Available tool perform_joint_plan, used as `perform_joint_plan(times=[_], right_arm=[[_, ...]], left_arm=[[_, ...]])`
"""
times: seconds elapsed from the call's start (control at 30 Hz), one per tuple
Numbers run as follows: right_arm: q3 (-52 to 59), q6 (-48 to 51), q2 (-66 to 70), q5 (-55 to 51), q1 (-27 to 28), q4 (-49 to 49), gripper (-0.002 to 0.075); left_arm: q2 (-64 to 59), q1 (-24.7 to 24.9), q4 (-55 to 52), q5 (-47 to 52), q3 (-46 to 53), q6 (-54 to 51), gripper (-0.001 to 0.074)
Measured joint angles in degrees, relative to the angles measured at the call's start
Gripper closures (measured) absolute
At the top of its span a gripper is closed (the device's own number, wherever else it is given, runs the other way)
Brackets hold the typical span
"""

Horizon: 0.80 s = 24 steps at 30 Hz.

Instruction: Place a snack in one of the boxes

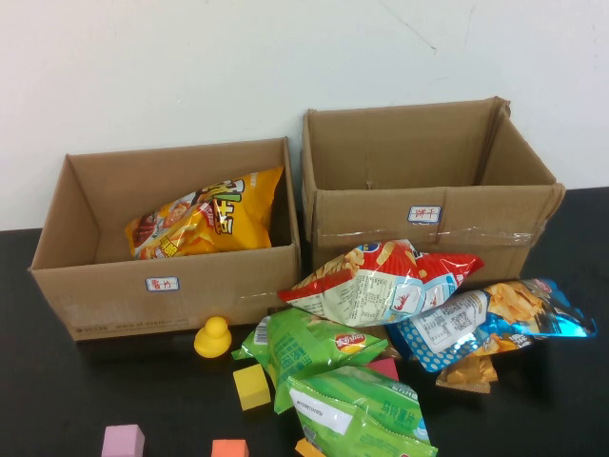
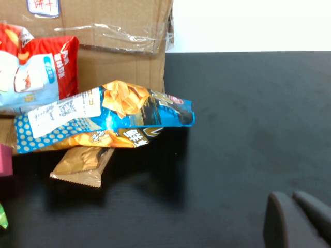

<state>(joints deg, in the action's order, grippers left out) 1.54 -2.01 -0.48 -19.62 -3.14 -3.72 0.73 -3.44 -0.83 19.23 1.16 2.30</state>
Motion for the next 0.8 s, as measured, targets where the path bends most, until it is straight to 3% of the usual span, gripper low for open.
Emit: perform_joint_plan(times=[0.8], right_arm=[[0.0,0.0,0.0,0.0,0.0,-0.5,0.0727]], left_arm=[[0.0,0.0,0.0,0.0,0.0,0.0,0.0738]])
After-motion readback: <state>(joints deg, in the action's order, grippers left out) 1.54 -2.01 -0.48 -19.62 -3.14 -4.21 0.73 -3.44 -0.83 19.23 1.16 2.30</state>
